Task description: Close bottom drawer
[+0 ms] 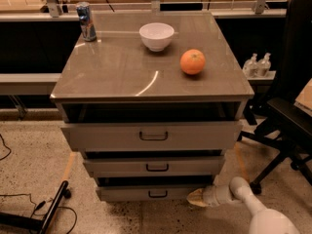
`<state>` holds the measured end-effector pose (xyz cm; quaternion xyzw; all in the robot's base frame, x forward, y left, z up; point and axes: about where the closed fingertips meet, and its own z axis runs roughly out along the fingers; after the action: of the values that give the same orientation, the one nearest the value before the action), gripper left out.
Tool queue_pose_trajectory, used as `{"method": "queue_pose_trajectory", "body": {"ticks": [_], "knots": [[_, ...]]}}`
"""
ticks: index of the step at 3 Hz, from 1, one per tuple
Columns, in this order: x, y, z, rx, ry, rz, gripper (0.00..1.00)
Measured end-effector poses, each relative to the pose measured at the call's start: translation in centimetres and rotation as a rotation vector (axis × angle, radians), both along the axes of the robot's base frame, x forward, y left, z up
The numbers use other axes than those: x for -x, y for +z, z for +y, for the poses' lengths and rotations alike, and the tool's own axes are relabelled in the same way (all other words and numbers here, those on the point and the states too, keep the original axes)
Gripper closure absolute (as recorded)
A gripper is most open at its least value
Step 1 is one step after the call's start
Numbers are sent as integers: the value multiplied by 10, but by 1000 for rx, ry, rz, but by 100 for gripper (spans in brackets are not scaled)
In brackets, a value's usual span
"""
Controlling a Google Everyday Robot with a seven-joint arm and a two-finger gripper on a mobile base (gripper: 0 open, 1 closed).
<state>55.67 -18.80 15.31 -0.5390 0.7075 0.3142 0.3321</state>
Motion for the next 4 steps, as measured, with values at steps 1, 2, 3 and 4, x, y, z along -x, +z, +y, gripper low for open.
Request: {"method": "queue_pose_trajectory", "body": {"ticks": [1, 2, 3, 4], "knots": [[-12, 2, -1, -28, -18, -17, 100], [-13, 2, -1, -28, -17, -20, 100], [-2, -1, 2, -13, -3, -6, 100], [27, -5, -3, 13, 8, 19, 100]]}}
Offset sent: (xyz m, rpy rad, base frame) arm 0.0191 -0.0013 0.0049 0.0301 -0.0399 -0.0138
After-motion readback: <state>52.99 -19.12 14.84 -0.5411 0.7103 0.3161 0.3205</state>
